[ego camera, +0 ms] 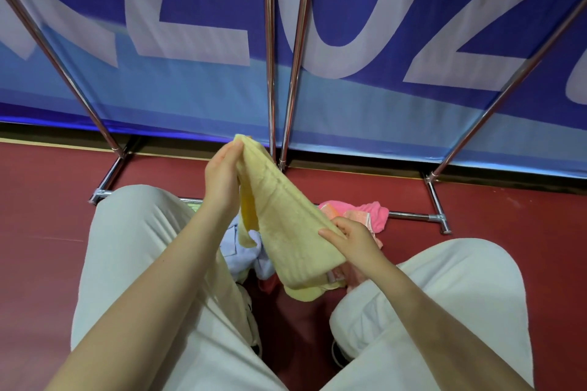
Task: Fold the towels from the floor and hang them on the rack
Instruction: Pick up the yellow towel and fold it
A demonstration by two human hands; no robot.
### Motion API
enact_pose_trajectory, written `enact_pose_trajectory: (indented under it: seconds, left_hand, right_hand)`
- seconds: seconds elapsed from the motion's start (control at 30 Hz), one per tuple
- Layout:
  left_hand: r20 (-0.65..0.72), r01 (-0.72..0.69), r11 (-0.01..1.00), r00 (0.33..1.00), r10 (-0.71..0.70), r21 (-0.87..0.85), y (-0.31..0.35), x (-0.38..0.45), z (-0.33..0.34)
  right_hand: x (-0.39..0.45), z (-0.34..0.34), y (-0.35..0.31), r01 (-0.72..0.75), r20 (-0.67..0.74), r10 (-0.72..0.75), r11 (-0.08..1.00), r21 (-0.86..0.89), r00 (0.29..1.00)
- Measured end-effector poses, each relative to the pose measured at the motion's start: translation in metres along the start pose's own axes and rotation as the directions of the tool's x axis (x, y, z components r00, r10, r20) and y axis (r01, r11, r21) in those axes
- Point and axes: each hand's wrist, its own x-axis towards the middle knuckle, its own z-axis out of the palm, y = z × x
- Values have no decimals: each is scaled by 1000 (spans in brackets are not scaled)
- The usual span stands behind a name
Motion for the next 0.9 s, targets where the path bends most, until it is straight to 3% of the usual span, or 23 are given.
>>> enact_pose_trajectory:
  seconds: [0.2,0.43,0.7,0.83,0.9]
  left_hand:
    - [-10,-44,995,999,43,-94,10,6,-16]
    - [-21,-143,986,989,146,87,14,3,-21]
    - [84,-213,955,976,199,209,10,-8,-12]
    - [115,-208,957,975,188,200,9,-8,-10]
    - [121,-197,960,977,175,199,8,-7,-11]
  right_hand:
    - [-3,-3,0,-24,-26,18,968,-249,999]
    - [3,-6,0,-90,-149,61,978,-191,987]
    - [9,-12,13,-222,-242,181,963,-155,953]
    - [8,-14,12,-213,-287,150,956,-204,946]
    - [8,-13,13,-203,-305,94,916,-347,948]
